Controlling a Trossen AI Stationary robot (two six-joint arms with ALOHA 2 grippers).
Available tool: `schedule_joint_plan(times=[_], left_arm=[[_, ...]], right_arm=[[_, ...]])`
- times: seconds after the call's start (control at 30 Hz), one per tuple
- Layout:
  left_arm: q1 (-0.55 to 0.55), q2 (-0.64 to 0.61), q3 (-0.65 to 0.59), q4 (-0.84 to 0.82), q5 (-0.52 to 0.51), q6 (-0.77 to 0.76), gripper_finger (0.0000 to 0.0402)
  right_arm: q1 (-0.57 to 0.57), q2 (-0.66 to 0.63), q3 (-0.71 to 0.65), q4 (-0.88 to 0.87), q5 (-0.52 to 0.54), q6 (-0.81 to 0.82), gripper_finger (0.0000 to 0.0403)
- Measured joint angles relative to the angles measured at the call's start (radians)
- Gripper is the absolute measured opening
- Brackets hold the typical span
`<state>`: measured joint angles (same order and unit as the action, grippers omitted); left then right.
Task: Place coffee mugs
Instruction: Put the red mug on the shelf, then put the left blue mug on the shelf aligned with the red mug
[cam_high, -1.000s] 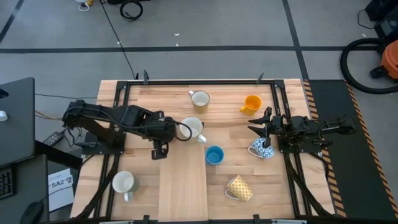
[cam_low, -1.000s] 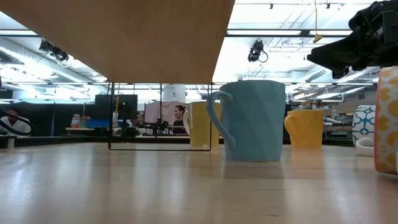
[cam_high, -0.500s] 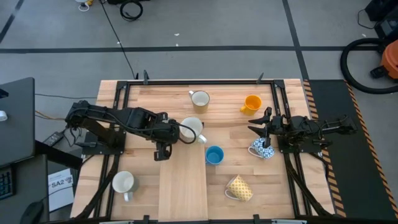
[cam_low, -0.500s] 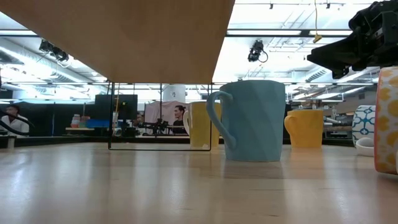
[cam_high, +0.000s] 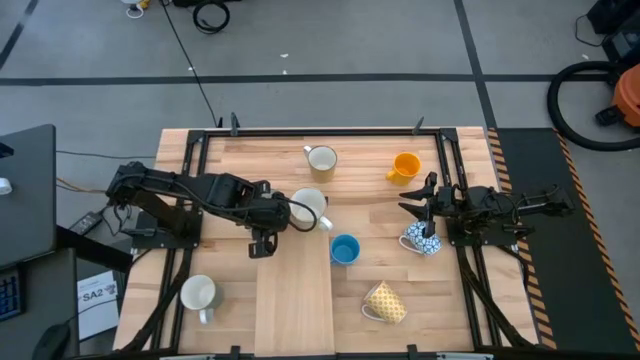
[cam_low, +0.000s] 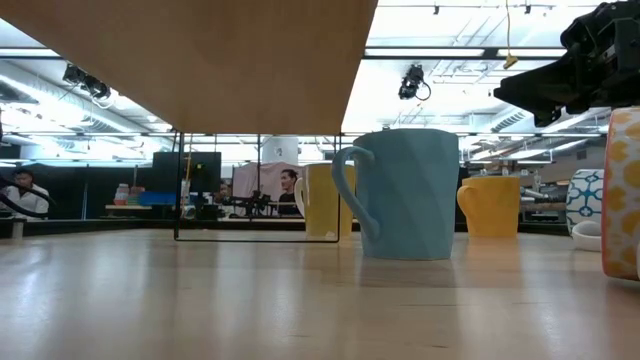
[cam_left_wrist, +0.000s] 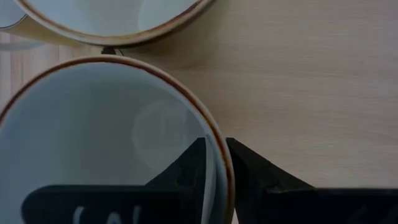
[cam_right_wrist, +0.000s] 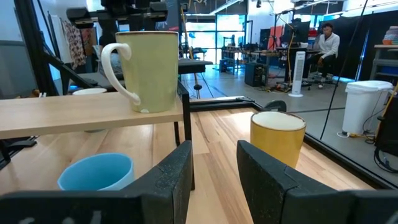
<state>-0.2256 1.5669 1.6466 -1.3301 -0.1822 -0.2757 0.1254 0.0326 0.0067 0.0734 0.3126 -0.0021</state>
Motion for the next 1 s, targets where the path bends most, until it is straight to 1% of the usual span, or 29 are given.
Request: schedule_joint_plan(times=[0.13, 0.23, 0.33, 0.57, 0.7, 0.8, 1.0], left_arm=[[0.000, 0.000, 0.000, 0.000, 0.001, 0.000, 0.0069], [0.000, -0.001, 0.000, 0.001, 0.002, 0.000, 0.0079], [0.000, -0.001, 0.000, 0.001, 0.002, 0.000, 0.0100], [0.000, -0.002, 0.000, 0.003, 0.002, 0.001, 0.0165], [0.000, -0.002, 0.000, 0.003, 0.003, 0.001, 0.0190], [0.000, -0.002, 0.000, 0.003, 0.003, 0.001, 0.0198], [0.000, -0.003, 0.001, 0.004, 0.003, 0.002, 0.0199]], right_arm=[[0.000, 0.000, 0.000, 0.000, 0.000, 0.000, 0.0133], [0.000, 0.000, 0.000, 0.000, 0.000, 0.000, 0.0133], [0.000, 0.000, 0.000, 0.000, 0.000, 0.000, 0.0133], [0.000, 0.000, 0.000, 0.000, 0.000, 0.000, 0.0133], [0.000, 0.000, 0.000, 0.000, 0.000, 0.000, 0.0133], [0.000, 0.000, 0.000, -0.001, 0.000, 0.000, 0.0133], [0.000, 0.000, 0.000, -0.001, 0.000, 0.000, 0.0133]])
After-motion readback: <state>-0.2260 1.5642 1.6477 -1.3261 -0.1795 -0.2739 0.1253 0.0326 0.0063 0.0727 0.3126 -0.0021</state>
